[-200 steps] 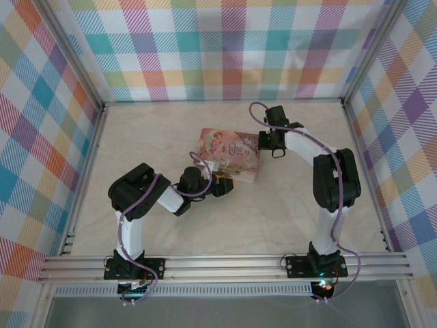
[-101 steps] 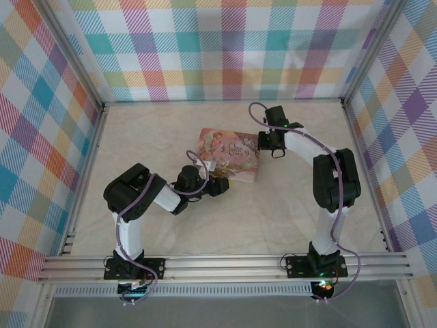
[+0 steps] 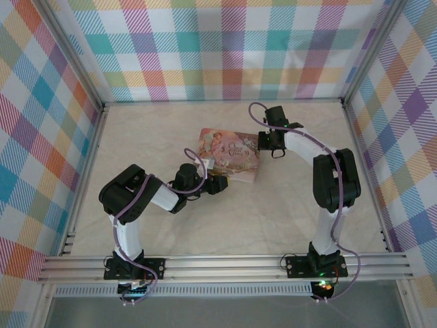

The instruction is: Unlock the padlock with the key

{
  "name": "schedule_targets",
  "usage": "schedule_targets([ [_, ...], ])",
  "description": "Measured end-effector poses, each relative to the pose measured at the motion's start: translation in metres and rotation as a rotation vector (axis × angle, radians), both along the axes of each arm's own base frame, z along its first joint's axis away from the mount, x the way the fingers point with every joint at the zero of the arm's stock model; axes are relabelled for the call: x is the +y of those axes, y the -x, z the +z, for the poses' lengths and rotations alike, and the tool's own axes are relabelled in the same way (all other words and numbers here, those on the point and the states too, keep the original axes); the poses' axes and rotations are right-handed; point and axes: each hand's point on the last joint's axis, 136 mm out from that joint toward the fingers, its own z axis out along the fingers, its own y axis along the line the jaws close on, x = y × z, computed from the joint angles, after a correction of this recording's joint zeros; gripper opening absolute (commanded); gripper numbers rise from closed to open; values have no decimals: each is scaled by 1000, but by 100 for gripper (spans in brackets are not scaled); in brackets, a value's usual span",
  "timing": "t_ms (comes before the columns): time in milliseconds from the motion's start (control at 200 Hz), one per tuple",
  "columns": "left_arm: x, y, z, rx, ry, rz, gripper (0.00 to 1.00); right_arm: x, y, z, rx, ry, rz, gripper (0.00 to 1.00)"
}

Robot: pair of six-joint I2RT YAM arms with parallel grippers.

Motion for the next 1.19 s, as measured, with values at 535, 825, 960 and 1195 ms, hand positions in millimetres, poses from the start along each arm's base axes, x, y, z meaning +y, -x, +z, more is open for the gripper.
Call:
schedule_targets([
  [535, -5, 2, -7, 41, 6, -23, 38, 4, 2, 0, 0, 0, 9, 0],
  [825, -5, 2, -8, 44, 7, -24, 52, 7, 3, 0, -2, -1, 16, 0],
  [960, -6, 1, -7, 43, 17, -21, 54, 8, 3, -1, -3, -1, 17, 0],
  [1195, -7, -2, -5, 31, 44, -15, 47, 8, 0, 0, -16, -2, 14, 0],
])
